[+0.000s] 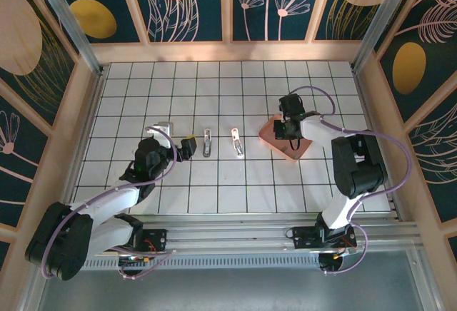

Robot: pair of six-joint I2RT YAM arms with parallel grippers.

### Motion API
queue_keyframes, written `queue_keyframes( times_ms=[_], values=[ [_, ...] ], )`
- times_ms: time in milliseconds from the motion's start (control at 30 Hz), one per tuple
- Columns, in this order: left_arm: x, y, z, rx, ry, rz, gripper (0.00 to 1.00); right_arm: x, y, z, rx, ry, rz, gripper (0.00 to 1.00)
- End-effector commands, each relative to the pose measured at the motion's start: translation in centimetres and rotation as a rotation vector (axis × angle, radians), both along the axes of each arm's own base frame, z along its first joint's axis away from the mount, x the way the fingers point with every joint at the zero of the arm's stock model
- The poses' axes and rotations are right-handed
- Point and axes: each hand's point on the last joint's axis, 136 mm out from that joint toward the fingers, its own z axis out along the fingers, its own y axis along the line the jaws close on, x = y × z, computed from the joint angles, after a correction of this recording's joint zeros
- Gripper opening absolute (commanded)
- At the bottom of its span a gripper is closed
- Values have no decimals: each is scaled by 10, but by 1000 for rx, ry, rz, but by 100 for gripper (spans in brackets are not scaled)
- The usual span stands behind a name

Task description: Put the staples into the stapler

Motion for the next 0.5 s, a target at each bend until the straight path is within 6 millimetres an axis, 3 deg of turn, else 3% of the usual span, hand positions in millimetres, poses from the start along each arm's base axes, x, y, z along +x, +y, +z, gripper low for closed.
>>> queue_keyframes(
  times_ms=[0, 333, 467],
  values=[
    [0, 0, 5, 13, -19, -1, 93, -2, -12, -10, -36, 43, -50, 17],
    [1, 1, 4, 15, -17, 4, 93, -1, -12, -24, -52, 96, -41, 19],
    [1, 1, 5, 17, -19, 4, 93, 1, -12, -12, -47, 83, -48, 27]
  ],
)
